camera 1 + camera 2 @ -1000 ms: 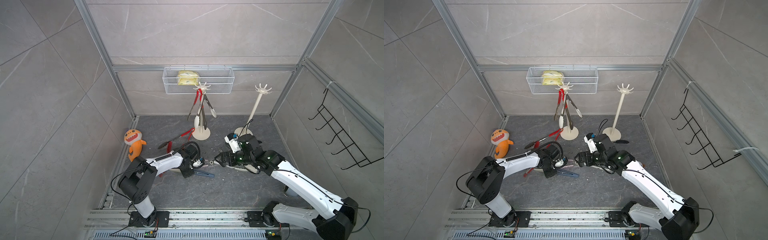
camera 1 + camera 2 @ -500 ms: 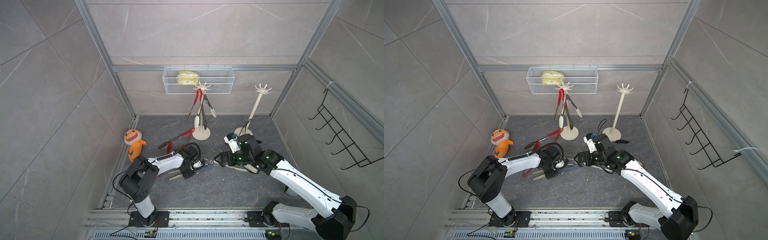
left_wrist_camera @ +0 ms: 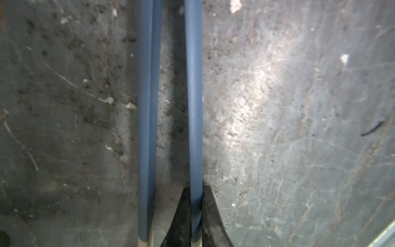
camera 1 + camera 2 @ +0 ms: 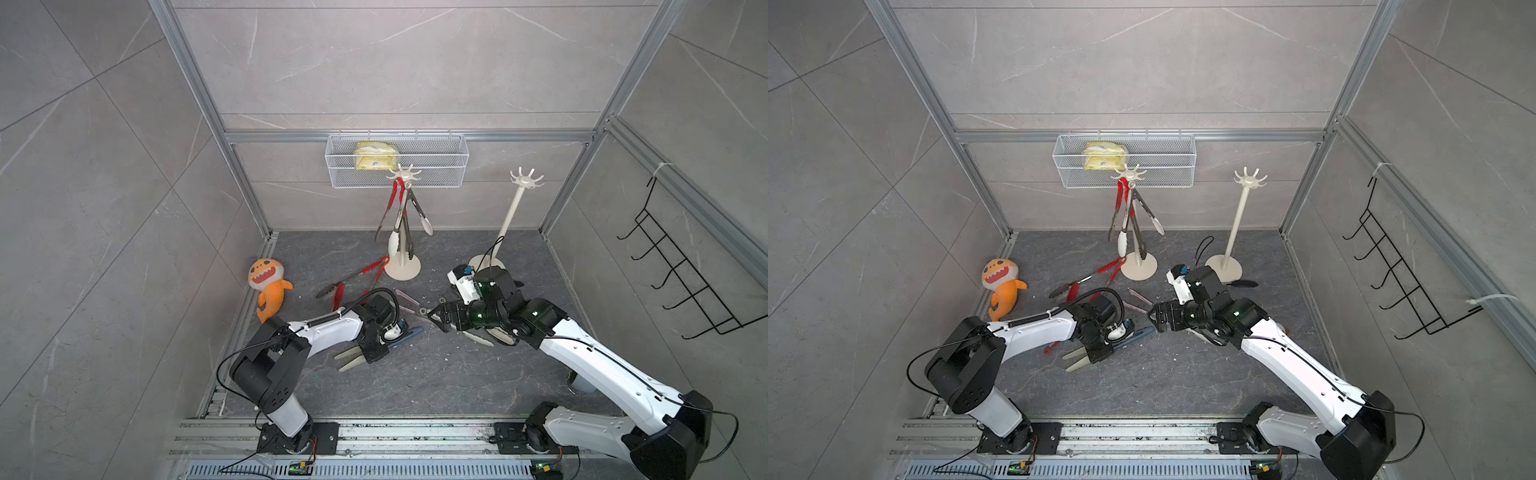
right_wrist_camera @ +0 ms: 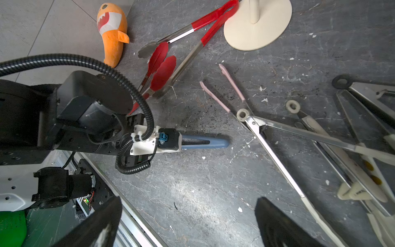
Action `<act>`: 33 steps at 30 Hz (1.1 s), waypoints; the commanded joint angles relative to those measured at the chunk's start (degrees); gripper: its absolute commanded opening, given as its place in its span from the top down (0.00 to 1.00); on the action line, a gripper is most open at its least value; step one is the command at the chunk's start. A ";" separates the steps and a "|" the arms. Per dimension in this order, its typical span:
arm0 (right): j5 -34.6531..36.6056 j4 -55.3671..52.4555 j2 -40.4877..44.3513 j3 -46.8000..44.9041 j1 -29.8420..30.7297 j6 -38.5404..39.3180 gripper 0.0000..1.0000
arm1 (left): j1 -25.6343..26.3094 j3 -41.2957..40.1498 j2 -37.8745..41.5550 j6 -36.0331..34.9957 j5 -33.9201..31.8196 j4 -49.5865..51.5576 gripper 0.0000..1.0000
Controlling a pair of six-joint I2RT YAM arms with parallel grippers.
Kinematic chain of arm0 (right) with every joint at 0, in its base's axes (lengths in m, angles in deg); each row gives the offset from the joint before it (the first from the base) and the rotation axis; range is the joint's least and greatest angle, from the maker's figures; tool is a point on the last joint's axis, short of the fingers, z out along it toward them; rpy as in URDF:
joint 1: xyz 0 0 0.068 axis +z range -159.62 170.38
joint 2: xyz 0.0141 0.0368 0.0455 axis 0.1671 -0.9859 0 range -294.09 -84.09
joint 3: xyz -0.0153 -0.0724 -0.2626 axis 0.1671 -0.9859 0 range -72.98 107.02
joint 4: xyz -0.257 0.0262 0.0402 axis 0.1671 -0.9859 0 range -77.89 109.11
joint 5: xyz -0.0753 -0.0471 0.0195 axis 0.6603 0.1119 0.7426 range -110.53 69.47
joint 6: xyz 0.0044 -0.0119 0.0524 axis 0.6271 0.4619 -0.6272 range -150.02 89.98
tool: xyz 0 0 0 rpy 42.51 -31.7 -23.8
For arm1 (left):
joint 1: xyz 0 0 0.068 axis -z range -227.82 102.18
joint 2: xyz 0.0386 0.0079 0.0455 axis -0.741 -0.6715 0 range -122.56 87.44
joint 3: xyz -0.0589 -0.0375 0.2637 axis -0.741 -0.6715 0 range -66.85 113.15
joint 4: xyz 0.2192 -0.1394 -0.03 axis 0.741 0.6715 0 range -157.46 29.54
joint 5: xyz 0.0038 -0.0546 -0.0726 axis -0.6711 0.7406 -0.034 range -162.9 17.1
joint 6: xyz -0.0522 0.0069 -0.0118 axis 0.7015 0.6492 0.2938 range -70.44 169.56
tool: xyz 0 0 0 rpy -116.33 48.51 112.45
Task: Hang food tongs on kitchen utensil racks
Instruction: Pick up the food tongs from the center of the board.
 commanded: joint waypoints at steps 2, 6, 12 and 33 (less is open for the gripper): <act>0.70 -0.27 -0.53 1.74 -0.17 1.22 0.00 | 0.40 -0.51 7.02 1.53 4.13 2.16 1.00; 0.58 0.18 -0.47 2.60 -0.30 1.37 0.00 | 0.45 -1.25 13.14 3.73 5.50 2.77 1.00; -1.06 -0.89 -1.40 5.87 -0.92 2.64 0.00 | 0.53 -2.25 22.49 9.09 4.93 1.74 1.00; -0.19 -1.70 -8.30 18.26 -3.30 4.90 0.00 | -14.52 6.51 32.04 16.86 19.50 -12.93 1.00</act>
